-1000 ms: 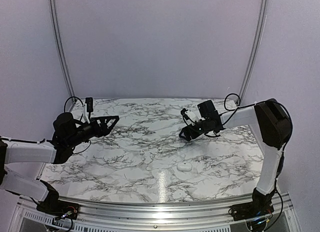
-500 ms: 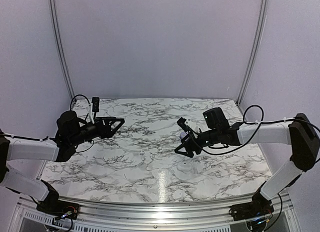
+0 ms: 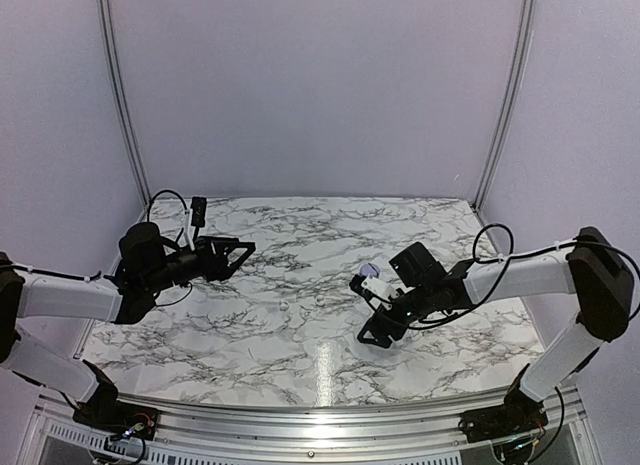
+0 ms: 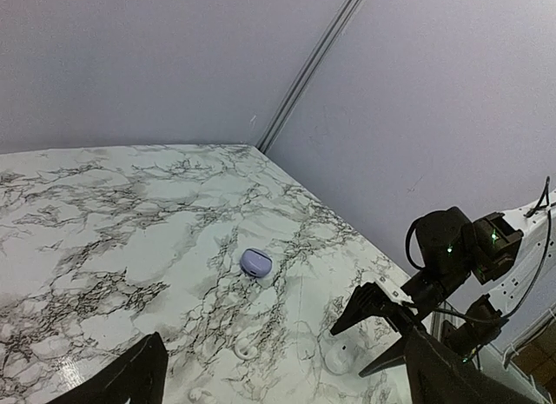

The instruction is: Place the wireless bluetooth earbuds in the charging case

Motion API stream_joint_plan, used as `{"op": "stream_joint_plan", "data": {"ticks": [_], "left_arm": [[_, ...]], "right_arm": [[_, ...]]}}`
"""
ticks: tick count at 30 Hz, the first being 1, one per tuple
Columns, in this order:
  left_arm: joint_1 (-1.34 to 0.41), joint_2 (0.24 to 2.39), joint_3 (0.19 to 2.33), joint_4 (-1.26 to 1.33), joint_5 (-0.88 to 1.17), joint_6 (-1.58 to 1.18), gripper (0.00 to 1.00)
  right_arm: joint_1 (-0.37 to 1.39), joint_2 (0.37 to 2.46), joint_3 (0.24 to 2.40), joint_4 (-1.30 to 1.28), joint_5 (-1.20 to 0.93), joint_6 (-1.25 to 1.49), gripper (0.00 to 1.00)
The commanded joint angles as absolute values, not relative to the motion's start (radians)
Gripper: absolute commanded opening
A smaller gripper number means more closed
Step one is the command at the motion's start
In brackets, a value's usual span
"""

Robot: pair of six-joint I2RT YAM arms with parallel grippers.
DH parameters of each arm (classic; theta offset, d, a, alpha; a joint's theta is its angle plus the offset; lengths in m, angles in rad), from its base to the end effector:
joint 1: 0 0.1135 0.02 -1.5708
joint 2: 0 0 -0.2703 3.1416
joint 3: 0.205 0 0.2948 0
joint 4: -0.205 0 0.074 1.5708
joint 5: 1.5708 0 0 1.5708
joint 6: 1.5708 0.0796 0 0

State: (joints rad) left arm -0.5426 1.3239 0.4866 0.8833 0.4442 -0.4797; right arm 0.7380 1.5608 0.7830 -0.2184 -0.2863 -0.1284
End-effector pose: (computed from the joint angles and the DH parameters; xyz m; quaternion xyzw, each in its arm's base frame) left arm 0.2713 -0.2036 0.2081 0.1804 0.6683 -0.4778 0.5408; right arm 0.2414 0.2499 0.0978 -0.4351 0.8446 0.2147 0.2265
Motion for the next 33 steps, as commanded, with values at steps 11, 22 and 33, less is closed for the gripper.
{"op": "stream_joint_plan", "data": {"ticks": [11, 22, 33], "left_arm": [[-0.551, 1.316, 0.499, 0.88, 0.434, -0.443, 0.99], [-0.56, 1.311, 0.484, 0.881, 0.393, -0.446, 0.99], [-0.723, 1.112, 0.369, 0.839, 0.402, -0.009, 0.99]], "right_arm": [[0.846, 1.663, 0.83, -0.302, -0.146, -0.159, 0.57], [0.845, 1.666, 0.88, -0.172, -0.187, -0.053, 0.35], [0.785, 1.698, 1.05, -0.229, -0.7, -0.005, 0.33]]}}
